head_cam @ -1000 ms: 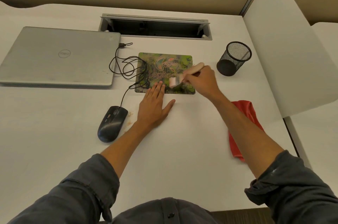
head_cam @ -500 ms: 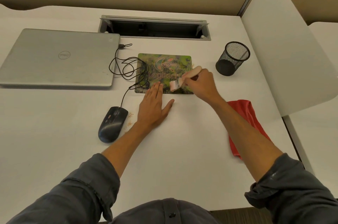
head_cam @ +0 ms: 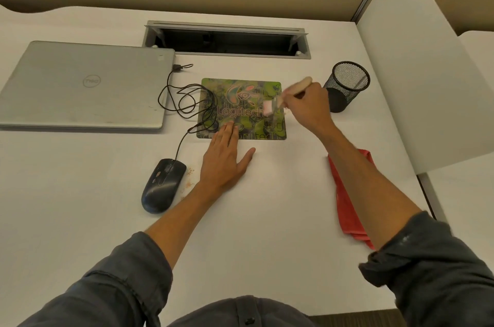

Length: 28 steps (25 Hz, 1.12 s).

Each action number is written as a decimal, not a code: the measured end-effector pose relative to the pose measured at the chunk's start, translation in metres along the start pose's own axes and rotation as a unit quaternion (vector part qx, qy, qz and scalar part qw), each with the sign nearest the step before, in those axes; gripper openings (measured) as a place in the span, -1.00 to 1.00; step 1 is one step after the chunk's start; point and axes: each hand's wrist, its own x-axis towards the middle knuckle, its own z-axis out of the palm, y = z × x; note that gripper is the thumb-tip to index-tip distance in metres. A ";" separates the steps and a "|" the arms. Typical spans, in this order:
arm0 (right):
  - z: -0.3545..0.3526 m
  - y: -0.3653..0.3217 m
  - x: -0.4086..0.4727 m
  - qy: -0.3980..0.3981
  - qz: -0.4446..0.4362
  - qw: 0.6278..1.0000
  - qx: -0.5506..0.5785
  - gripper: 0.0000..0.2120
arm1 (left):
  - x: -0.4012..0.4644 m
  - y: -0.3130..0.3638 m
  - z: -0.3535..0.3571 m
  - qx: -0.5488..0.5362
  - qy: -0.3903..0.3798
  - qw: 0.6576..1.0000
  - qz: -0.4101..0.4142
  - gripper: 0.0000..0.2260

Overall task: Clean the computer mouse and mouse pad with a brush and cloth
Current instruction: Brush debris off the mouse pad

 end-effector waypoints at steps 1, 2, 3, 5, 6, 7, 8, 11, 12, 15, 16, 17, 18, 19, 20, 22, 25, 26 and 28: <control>0.009 -0.008 0.009 -0.005 -0.003 1.000 0.013 -0.84 | 0.000 0.000 0.000 0.004 0.001 1.000 0.007 -0.37; 0.019 -0.015 0.019 -0.012 -0.002 1.000 0.027 -0.84 | 0.001 -0.001 0.000 0.006 0.000 1.000 0.012 -0.38; 0.028 -0.020 0.028 -0.023 0.002 0.999 0.042 -0.82 | 0.001 -0.001 0.000 0.007 -0.002 1.000 0.015 -0.40; 0.041 -0.024 0.041 -0.047 0.011 0.998 0.050 -0.77 | 0.002 -0.001 0.001 0.007 -0.004 1.000 0.013 -0.41; 0.043 -0.023 0.045 -0.058 0.018 0.997 0.043 -0.76 | 0.002 -0.001 0.001 0.008 -0.004 1.000 0.010 -0.41; 0.041 -0.018 0.048 -0.061 0.027 0.997 0.031 -0.76 | 0.002 -0.001 0.002 0.009 -0.005 1.000 0.010 -0.41; 0.035 -0.012 0.051 -0.058 0.034 0.998 0.014 -0.77 | 0.002 -0.002 0.002 0.009 -0.006 1.000 0.010 -0.41; 0.005 0.007 0.063 -0.025 0.024 0.996 -0.079 -0.80 | 0.002 -0.001 0.002 0.006 -0.007 1.000 0.007 -0.41; -0.002 0.006 0.066 -0.017 0.011 0.994 -0.107 -0.83 | 0.002 -0.001 0.002 0.005 -0.005 1.000 0.006 -0.41; 0.000 -0.008 0.070 -0.027 -0.023 0.995 -0.091 -0.80 | 0.001 -0.001 0.002 0.001 -0.001 1.000 0.006 -0.42; 0.004 -0.012 0.069 -0.044 -0.025 0.996 -0.071 -0.79 | 0.001 0.000 0.002 0.000 -0.002 1.000 0.006 -0.42; 0.009 -0.013 0.067 -0.056 -0.022 0.996 -0.064 -0.78 | 0.001 0.000 0.001 0.000 -0.001 1.000 0.005 -0.42; 0.010 -0.011 0.065 -0.059 -0.017 0.996 -0.071 -0.78 | 0.001 0.000 0.001 -0.001 -0.001 1.000 0.004 -0.42; 0.009 -0.006 0.063 -0.052 -0.010 0.995 -0.085 -0.78 | 0.001 -0.001 0.002 0.000 -0.001 1.000 0.003 -0.42; 0.005 -0.002 0.061 -0.037 -0.004 0.995 -0.098 -0.78 | 0.001 -0.001 0.002 0.000 -0.002 1.000 0.003 -0.42; -0.005 0.004 0.056 -0.001 -0.010 0.993 -0.121 -0.81 | 0.001 -0.001 0.002 0.002 -0.003 1.000 0.001 -0.42; -0.005 0.002 0.049 -0.015 -0.033 0.996 -0.086 -0.86 | 0.002 -0.001 0.002 0.006 -0.008 1.000 0.001 -0.41; -0.001 0.001 0.046 -0.039 -0.029 0.997 -0.058 -0.87 | 0.002 -0.001 0.002 0.006 -0.009 1.000 0.001 -0.41; 0.002 0.006 0.041 -0.055 -0.006 0.997 -0.049 -0.84 | 0.001 -0.001 0.002 0.004 -0.012 1.000 0.001 -0.41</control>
